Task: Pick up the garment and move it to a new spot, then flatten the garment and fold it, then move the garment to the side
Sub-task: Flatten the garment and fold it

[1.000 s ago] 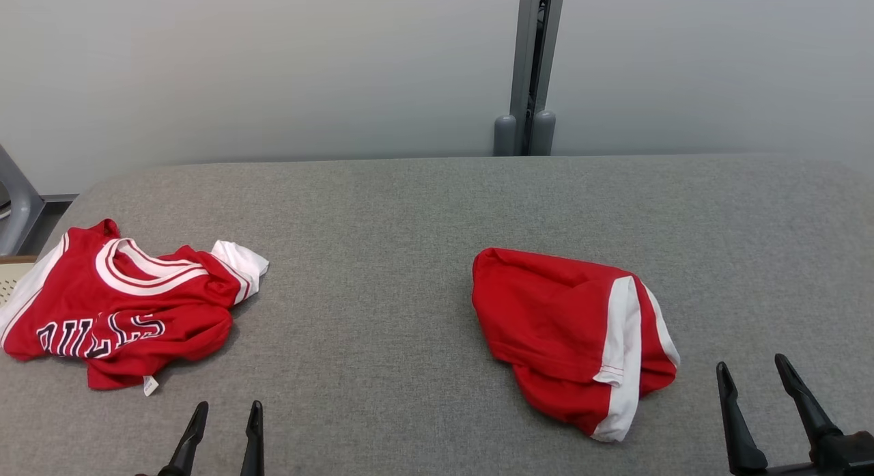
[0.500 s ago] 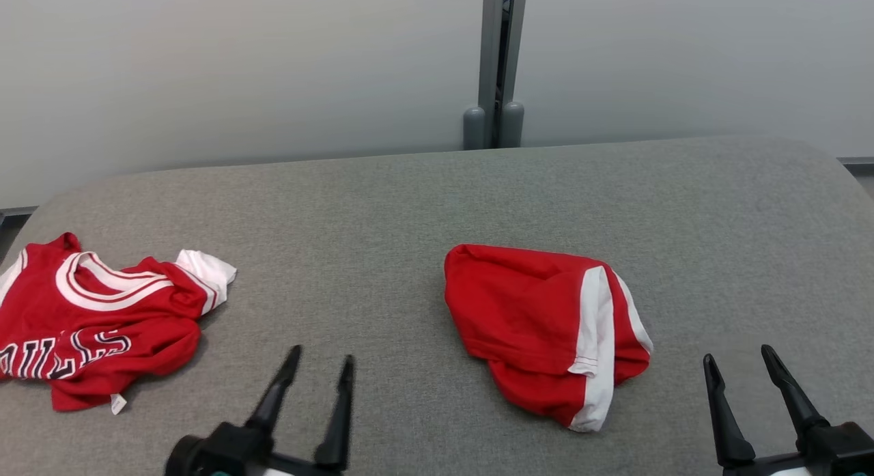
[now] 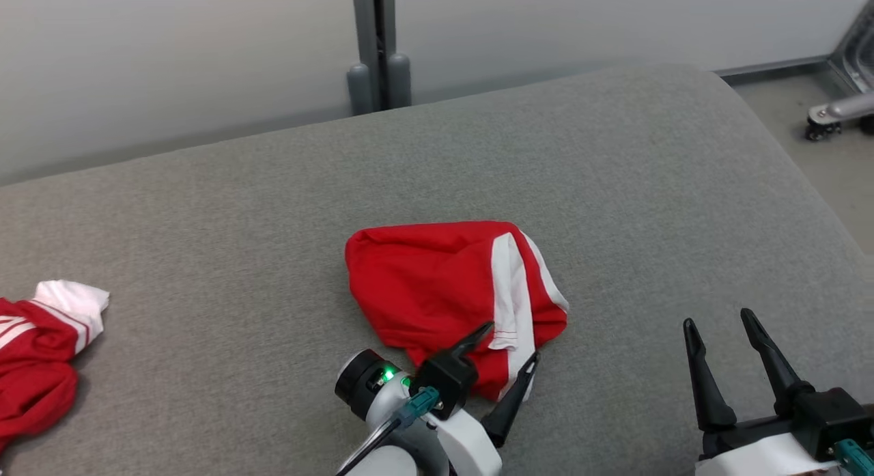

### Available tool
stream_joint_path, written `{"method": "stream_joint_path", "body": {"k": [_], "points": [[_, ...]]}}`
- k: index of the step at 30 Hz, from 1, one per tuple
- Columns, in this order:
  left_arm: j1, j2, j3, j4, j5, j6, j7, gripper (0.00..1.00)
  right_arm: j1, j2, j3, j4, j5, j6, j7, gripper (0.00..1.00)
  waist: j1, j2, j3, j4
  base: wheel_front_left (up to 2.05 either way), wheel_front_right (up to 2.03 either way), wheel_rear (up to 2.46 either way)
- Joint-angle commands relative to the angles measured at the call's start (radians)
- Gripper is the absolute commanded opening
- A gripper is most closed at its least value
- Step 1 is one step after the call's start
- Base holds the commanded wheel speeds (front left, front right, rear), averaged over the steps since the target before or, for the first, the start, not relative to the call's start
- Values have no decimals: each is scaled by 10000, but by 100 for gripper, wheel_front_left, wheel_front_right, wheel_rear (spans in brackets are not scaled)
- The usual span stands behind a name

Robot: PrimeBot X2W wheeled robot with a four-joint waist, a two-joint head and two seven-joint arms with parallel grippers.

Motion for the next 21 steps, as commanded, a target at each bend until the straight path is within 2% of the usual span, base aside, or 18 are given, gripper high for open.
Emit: {"method": "stream_joint_path", "body": {"k": [1,6,9,14,18,20,21], "points": [[-306,78,-190,243,-179,238,100,100,-123,-58,32,48,82,1,-58,100,0,0,511,-621,0,0,0],[-1169,64,-916,1086,-797,1321,157,100,-273,-63,-38,138,276,1,-58,100,0,0,760,-1111,0,0,0],[-1454,68,-1212,1699,-992,1725,203,100,-289,-58,-57,147,340,1,-59,100,0,0,810,-1221,0,0,0],[-1769,63,-1397,2408,-1436,2122,-69,100,-336,-60,-108,173,435,1,-59,100,0,0,847,-1223,0,0,0],[-1957,65,-1578,2783,-1800,2168,-352,100,-317,-61,-192,187,435,1,-59,100,0,0,826,-1002,0,0,0],[-1981,60,-1663,2869,-1968,2144,-436,57,-354,-60,-175,203,422,1,-59,100,0,0,809,-931,0,0,0],[-1982,60,-1709,2899,-2022,2141,-463,49,-358,-61,-174,212,413,1,-59,100,0,0,796,-894,0,0,0]]}}
